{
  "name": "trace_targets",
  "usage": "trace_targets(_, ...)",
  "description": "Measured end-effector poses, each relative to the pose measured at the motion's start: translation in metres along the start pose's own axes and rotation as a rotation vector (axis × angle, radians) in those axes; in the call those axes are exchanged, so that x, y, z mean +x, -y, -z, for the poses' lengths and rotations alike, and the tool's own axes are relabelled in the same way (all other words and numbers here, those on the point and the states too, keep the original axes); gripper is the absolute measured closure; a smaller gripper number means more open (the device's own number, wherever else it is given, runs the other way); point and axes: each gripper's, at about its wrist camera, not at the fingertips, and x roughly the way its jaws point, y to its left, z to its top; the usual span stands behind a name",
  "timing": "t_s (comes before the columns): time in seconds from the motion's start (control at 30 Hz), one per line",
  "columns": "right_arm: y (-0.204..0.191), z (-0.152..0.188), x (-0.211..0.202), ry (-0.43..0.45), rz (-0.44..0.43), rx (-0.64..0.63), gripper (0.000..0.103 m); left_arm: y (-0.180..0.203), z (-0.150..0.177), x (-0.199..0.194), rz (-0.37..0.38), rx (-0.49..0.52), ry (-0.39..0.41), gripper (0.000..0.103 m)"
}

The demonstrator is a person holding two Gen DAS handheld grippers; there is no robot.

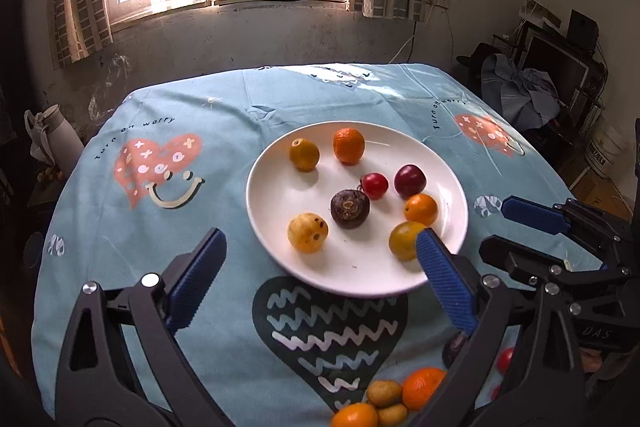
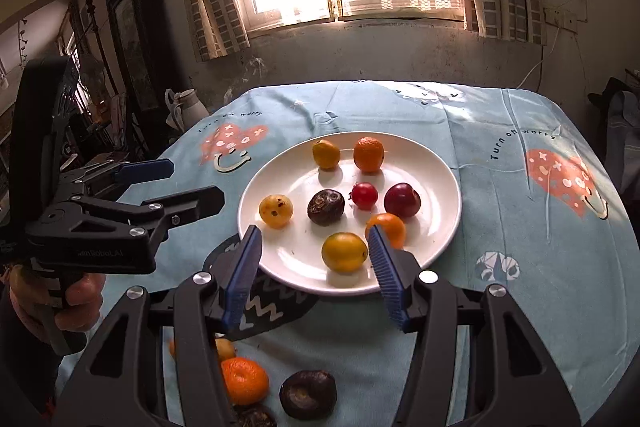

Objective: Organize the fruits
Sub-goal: 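Lower the orange and red tomato onto the white plate and open both tools, then grasp an orange with the left tool while the right tool grasps a red tomato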

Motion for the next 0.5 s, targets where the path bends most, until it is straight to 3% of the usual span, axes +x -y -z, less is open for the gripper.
trace_targets(0.27,-0.023,0.093,-0.065,-0.05,0.095,0.046,0.047,0.013,0.103,-0.047,0.025,-0.001,-0.023,0.005)
trace_targets(0.43,-0.026,0.138,-0.064,-0.133,0.125,0.099,0.048,0.014,0.144,-0.043,0.068,0.001,-0.072,0.005)
trace_targets(0.5,-0.023,0.145,-0.057,-0.168,0.123,0.118,0.054,0.012,0.148,-0.041,0.078,-0.014,-0.084,0.005)
